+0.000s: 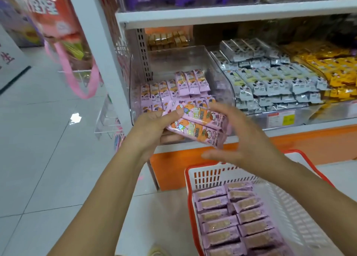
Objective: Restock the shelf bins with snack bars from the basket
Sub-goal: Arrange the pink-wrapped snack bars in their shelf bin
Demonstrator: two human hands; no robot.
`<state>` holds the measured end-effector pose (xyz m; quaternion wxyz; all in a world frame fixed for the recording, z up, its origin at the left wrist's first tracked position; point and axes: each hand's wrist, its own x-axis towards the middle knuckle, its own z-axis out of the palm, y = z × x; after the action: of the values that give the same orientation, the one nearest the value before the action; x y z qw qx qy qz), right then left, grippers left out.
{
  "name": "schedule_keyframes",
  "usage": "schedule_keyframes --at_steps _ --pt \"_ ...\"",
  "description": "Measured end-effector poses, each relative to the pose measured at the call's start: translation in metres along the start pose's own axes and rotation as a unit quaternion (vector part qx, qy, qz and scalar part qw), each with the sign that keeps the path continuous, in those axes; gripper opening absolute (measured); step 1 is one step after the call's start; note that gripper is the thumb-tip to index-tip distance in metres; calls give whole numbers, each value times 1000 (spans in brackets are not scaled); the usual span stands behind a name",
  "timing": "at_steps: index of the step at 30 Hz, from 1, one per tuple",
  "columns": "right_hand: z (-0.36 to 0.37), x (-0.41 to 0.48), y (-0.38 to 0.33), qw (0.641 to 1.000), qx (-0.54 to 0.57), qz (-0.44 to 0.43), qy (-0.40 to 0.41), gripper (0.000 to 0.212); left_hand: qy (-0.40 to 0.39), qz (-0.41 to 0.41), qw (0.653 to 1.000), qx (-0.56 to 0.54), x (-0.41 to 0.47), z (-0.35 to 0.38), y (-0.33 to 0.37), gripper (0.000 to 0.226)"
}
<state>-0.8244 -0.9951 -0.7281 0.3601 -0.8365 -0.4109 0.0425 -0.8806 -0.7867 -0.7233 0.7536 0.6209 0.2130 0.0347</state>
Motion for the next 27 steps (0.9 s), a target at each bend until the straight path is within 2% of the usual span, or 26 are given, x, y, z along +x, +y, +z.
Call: schedule_keyframes --at_steps 2,3,6,8,9,10,12,14,16,18,21,24,27 --pt "10 19 0 974 -188 -120 47 71 29 4 1000 -9 2 -5 3 25" --pt "15 27 3 961 -222 -152 67 66 45 7 999 -21 2 -6 4 24" --pt "18 53 1 966 -192 -147 88 61 78 28 991 -101 7 -11 9 25" --pt "18 72 -4 979 -163 -90 82 62 116 48 987 -96 10 -13 10 21" --pt "19 84 -5 983 -156 -59 80 63 153 77 985 -20 12 -15 8 18" --pt "20 97 -6 985 -150 -30 81 64 195 121 968 102 13 -18 6 16" --pt "28 125 -6 985 -144 15 90 62 235 198 895 323 10 -23 1 20" --pt "40 154 -9 978 -182 37 99 56 213 225 849 429 7 -24 -4 22" --pt "58 181 -15 953 -277 48 111 46 197 220 820 490 9 -26 -7 25" --pt "78 202 -20 928 -357 55 94 39 177 213 819 502 9 -29 -6 24" --pt "100 220 -15 909 -405 85 51 38 141 203 813 526 10 -34 -3 24" --pt "107 231 -8 892 -438 108 30 43 105 200 816 531 12 -38 -2 25" --pt "104 241 -8 901 -423 93 23 60 92 196 820 530 12 -40 0 26"
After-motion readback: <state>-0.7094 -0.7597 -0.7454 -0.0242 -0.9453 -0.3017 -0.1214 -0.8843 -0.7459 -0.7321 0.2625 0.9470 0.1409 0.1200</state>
